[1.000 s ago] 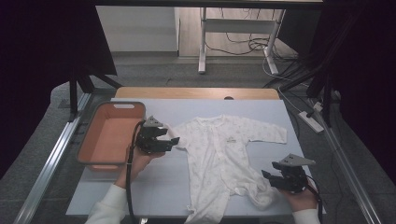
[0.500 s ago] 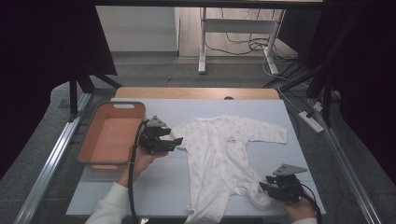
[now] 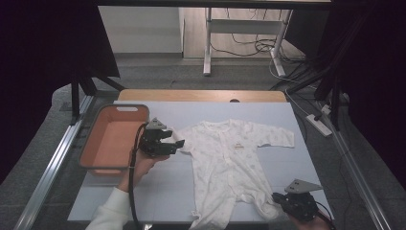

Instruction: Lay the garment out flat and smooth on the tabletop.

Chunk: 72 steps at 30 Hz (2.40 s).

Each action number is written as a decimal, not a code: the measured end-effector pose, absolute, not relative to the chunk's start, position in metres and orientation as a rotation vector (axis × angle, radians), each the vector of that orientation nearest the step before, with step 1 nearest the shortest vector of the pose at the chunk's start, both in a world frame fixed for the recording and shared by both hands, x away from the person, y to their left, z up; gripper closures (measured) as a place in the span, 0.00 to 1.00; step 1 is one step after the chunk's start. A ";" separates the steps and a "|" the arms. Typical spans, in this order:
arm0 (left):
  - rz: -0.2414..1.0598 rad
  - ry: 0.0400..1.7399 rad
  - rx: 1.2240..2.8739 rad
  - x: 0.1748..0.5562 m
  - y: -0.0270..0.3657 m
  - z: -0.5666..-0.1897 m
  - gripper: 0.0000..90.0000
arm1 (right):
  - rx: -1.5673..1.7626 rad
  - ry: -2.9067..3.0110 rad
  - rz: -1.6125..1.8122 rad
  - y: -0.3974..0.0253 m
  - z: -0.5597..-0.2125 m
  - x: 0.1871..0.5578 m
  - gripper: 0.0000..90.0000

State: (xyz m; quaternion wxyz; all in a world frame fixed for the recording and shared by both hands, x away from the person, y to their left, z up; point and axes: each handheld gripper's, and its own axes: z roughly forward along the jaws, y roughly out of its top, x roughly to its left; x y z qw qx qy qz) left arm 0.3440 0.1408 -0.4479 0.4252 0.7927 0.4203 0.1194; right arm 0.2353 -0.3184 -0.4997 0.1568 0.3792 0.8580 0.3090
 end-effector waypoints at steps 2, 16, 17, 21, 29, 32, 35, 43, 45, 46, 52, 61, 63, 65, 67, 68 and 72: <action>0.302 1.049 1.982 0.344 0.141 -0.447 0.39 | 1.082 2.441 0.876 -0.317 -0.500 0.236 0.83; 0.323 1.071 1.971 0.339 0.145 -0.449 0.39 | 0.903 2.424 1.104 -0.289 -0.469 0.225 0.60; 0.324 1.070 1.973 0.339 0.145 -0.449 0.39 | 0.875 2.441 1.111 -0.284 -0.469 0.224 0.59; 0.326 1.072 1.973 0.338 0.145 -0.449 0.39 | 0.796 2.548 1.079 -0.263 -0.473 0.218 0.57; 0.325 1.069 1.983 0.338 0.143 -0.451 0.39 | 0.802 2.612 0.891 -0.255 -0.492 0.220 0.57; 0.326 1.066 1.984 0.337 0.143 -0.451 0.39 | 0.827 2.607 0.841 -0.260 -0.498 0.225 0.58; 0.328 1.065 1.983 0.337 0.143 -0.450 0.39 | 0.859 2.612 0.798 -0.264 -0.503 0.229 0.60; 0.330 1.066 1.985 0.337 0.144 -0.451 0.38 | 0.851 2.634 0.752 -0.267 -0.506 0.233 0.84; 0.329 1.066 1.984 0.337 0.143 -0.451 0.38 | 0.850 2.641 0.750 -0.268 -0.505 0.233 0.89; 0.329 1.066 1.984 0.337 0.144 -0.451 0.38 | 0.849 2.645 0.746 -0.267 -0.504 0.232 0.91; 0.328 1.072 1.982 0.337 0.145 -0.451 0.38 | 0.797 2.725 0.806 -0.255 -0.498 0.212 0.93; 0.321 1.073 1.978 0.338 0.146 -0.452 0.38 | 0.695 2.806 0.944 -0.233 -0.494 0.194 0.88; 0.319 1.077 1.977 0.338 0.146 -0.453 0.38 | 0.674 2.794 1.005 -0.232 -0.492 0.196 0.75; 0.319 1.076 1.980 0.338 0.147 -0.453 0.38 | 0.704 2.734 1.052 -0.238 -0.486 0.199 0.63; 0.319 1.076 1.976 0.338 0.146 -0.453 0.38 | 0.773 2.654 1.086 -0.249 -0.480 0.204 0.58; 0.319 1.076 1.975 0.338 0.146 -0.452 0.38 | 0.814 2.618 1.103 -0.255 -0.478 0.207 0.56; 0.319 1.077 1.974 0.338 0.147 -0.452 0.38 | 0.936 2.544 1.109 -0.280 -0.476 0.215 0.55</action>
